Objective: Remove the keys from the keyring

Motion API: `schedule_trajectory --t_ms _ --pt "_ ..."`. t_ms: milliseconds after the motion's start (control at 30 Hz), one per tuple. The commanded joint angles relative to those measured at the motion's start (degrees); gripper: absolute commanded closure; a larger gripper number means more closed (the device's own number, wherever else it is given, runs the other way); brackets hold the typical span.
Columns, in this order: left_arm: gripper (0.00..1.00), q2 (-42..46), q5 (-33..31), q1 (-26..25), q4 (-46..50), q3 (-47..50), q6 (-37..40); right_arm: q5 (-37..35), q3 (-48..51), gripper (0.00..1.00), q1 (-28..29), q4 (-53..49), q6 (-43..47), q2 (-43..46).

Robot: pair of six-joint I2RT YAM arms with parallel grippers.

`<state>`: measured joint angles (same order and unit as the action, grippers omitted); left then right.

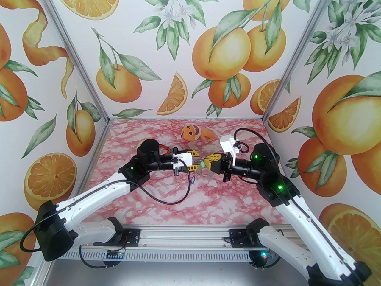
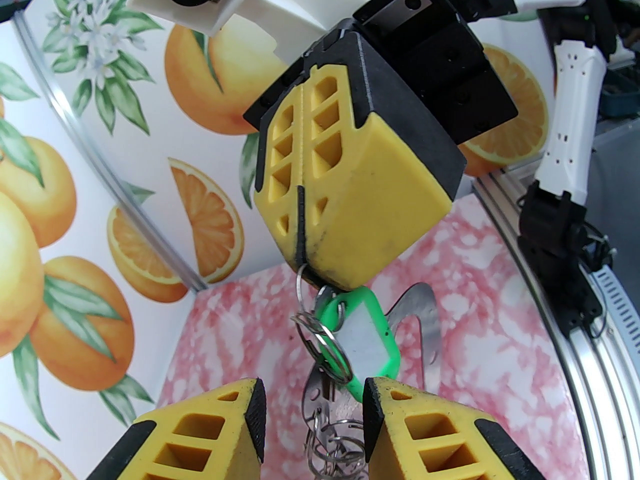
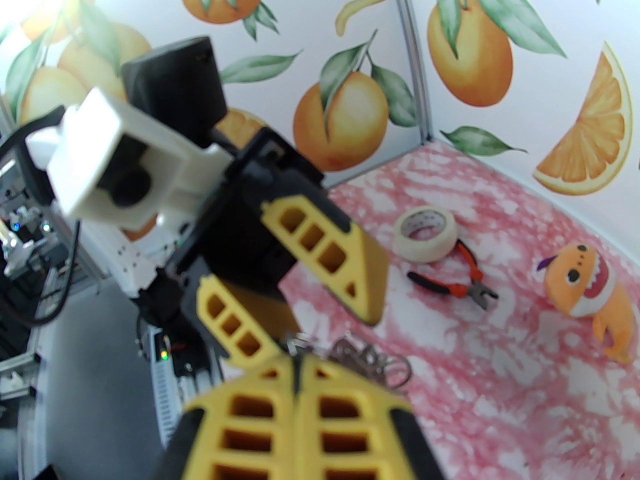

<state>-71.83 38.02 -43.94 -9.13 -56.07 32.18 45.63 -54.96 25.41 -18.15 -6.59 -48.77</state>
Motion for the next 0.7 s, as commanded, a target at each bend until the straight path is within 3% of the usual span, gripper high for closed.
schedule_trajectory --t_ms 0,300,400,667 --pt "0.66 -0.65 2.91 0.86 -2.21 -2.32 1.74 2.38 -2.52 1.00 -0.45 0.35 1.32 -0.13" --pt "0.75 -3.20 9.38 1.03 -0.53 -4.51 0.98 2.28 -2.82 1.00 -0.45 0.99 1.42 -0.87" --pt "0.82 -2.92 9.52 1.05 -0.83 -4.25 0.52 1.31 -3.30 1.00 -0.45 -0.69 2.65 -0.91" --pt "0.91 -1.42 7.26 0.97 -1.55 -3.34 -3.11 -2.83 -4.91 1.00 -0.23 -5.24 6.58 -0.80"
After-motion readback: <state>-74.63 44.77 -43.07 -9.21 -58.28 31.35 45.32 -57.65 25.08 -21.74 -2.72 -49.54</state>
